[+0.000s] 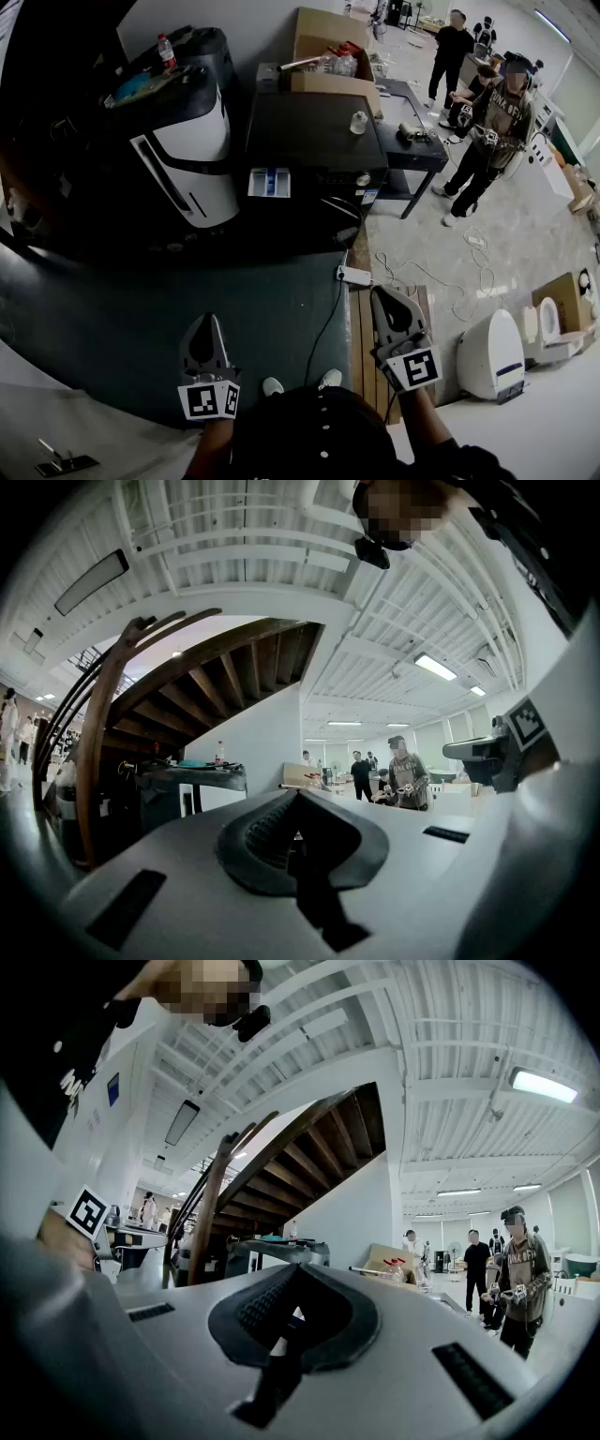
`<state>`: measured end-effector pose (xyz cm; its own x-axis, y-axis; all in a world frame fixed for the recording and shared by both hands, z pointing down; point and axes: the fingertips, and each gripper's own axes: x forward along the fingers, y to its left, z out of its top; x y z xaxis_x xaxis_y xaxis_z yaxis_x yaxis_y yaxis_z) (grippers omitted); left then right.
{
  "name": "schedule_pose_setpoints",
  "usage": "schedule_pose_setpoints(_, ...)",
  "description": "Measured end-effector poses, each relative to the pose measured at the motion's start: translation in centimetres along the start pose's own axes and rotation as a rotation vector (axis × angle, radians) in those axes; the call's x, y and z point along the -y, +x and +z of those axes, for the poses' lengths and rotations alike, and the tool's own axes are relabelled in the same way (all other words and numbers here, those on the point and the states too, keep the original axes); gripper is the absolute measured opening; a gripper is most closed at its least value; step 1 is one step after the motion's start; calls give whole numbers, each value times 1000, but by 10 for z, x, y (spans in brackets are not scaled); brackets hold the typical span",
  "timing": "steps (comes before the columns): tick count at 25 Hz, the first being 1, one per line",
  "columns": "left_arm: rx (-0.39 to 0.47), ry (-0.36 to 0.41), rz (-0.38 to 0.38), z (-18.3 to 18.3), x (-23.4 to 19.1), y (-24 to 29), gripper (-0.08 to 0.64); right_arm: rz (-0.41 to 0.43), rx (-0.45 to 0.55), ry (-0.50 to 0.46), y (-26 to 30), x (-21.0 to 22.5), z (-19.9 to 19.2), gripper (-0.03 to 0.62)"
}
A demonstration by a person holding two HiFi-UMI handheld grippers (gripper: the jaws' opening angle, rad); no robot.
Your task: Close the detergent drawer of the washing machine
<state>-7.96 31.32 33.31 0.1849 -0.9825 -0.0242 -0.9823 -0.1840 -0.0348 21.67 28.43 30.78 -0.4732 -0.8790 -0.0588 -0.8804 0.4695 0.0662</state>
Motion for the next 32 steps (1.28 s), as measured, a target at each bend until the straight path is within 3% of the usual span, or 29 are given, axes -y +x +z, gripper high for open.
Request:
schedule_pose_setpoints(7, -12, -1, 3, -3, 8, -2, 15, 51, 77, 93, -8, -3, 9, 32)
schedule_pose_setpoints(13, -31, 15, 20, -5, 15, -7, 15, 78, 56, 43, -10, -6, -7, 31)
schedule_pose_setpoints(17, -44, 16, 42, -8, 19, -12, 15, 91, 41, 108, -9, -2, -13, 32)
schedule_pose_setpoints(18, -46, 17, 47, -8, 21, -13, 15, 109, 41, 129, -8, -2, -14, 70)
schedule_pose_setpoints(19, -48, 18, 51, -9, 22, -13, 15, 127, 39, 143, -7, -3, -15, 178)
schedule_pose_setpoints(20, -51, 19, 56, -9, 24, -14, 15, 140, 34, 146, -7, -3, -16, 235)
schedule_pose_setpoints(26, -52, 21, 93, -9, 39, -15, 15, 154, 27, 144, -13, 6, -26, 190)
schedule_pose_setpoints(32, -68, 14, 97, -13, 42, -12, 15, 183, -5, 150, -5, 6, -42, 189)
